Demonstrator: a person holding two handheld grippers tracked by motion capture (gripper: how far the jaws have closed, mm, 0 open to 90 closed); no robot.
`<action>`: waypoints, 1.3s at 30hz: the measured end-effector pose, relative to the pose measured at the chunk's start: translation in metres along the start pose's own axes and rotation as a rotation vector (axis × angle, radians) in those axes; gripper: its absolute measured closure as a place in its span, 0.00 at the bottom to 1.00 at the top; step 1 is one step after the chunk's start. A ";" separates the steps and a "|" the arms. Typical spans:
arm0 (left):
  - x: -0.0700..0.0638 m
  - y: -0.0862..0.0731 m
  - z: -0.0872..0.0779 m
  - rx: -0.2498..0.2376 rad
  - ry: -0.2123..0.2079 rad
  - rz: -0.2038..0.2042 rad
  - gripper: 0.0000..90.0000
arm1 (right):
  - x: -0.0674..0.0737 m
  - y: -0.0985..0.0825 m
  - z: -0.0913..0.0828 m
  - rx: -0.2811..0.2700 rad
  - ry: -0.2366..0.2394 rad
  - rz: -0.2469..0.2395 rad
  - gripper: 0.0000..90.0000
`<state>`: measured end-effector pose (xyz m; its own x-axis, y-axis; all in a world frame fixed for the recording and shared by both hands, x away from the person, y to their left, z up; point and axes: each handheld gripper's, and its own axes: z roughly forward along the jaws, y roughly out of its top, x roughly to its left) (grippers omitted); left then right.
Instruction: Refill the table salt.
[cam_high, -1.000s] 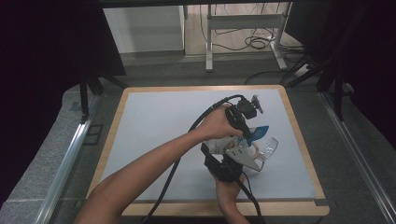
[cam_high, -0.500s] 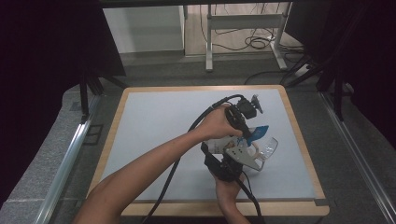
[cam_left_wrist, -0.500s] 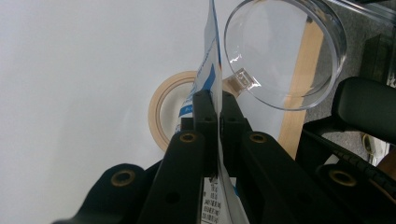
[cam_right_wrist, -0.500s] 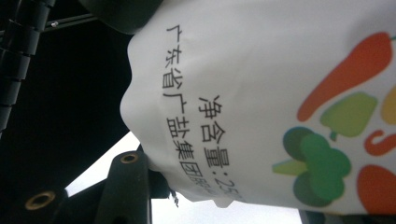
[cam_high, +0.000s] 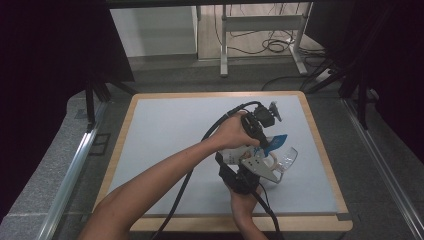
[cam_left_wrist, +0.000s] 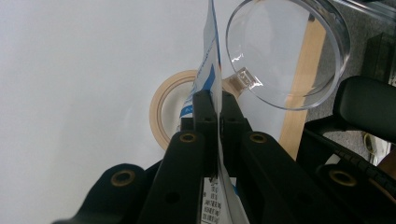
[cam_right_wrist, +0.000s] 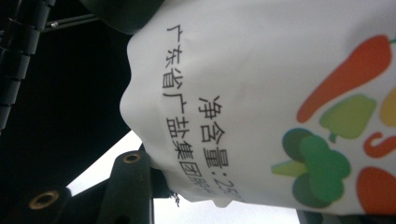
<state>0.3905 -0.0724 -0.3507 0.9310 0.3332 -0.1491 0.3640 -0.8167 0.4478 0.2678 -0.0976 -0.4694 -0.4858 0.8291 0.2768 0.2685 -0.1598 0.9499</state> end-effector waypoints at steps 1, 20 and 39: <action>0.000 0.000 0.000 0.002 0.001 -0.001 1.00 | 0.000 0.000 0.000 0.002 0.001 0.003 0.61; 0.001 0.000 0.005 0.018 0.002 0.000 1.00 | -0.002 -0.001 0.002 0.007 0.005 0.014 0.63; -0.001 0.002 0.003 0.014 0.008 0.007 0.99 | -0.002 -0.001 0.002 -0.009 -0.002 0.017 0.63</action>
<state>0.3906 -0.0754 -0.3524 0.9333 0.3312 -0.1385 0.3578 -0.8255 0.4365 0.2704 -0.0976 -0.4711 -0.4793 0.8274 0.2928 0.2697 -0.1787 0.9462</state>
